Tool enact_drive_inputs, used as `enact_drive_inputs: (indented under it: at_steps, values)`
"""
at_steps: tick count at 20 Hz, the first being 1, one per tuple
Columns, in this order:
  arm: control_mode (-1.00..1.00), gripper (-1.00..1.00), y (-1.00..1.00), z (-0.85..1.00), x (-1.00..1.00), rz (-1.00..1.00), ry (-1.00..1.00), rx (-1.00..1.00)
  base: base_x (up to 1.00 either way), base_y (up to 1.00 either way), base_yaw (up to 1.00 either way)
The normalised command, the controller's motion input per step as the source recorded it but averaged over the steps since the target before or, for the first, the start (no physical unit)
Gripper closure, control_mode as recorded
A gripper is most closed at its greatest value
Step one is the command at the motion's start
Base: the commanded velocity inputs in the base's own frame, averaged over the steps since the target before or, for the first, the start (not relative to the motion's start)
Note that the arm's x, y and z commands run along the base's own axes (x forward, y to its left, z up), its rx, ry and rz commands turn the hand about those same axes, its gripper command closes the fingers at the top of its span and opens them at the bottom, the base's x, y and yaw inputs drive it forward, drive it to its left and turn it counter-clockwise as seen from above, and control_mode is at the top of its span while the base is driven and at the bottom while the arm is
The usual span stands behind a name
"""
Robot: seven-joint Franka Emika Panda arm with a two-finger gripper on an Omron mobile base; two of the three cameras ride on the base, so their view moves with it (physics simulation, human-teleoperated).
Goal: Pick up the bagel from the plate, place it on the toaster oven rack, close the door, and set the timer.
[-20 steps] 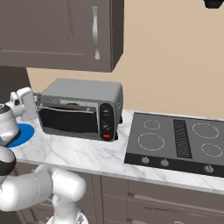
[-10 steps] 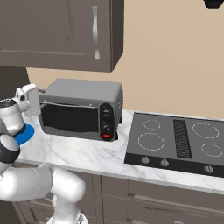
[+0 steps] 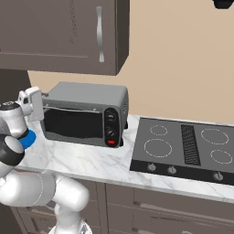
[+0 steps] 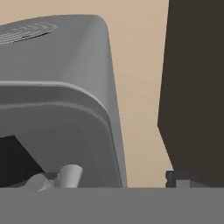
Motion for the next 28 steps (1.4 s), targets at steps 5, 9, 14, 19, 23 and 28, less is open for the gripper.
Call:
enact_drive_inputs:
  at_steps: [5, 9, 14, 19, 23, 28]
  values:
    - [-1.00, -1.00, -0.23, 0.00, 0.18, 0.00, 0.00, 0.00, 0.00, 0.00, 0.00]
    - [-1.00, -1.00, -0.13, 0.00, 0.01, 0.00, 0.00, 0.00, 0.00, 0.00, 0.00]
    - [-1.00, -1.00, -0.23, 0.00, 0.13, 0.00, 0.00, 0.00, 0.00, 0.00, 0.00]
    - [-1.00, -1.00, -0.27, 0.00, 0.21, 0.00, 0.00, 0.00, 0.00, 0.00, 0.00]
    - [-1.00, -1.00, -0.41, -0.05, 0.23, 0.00, 0.00, 0.00, 0.00, 0.00, 0.00]
    - [-1.00, -1.00, -0.46, -0.22, 0.14, 0.00, 0.00, 0.00, 0.00, 0.00, 0.00]
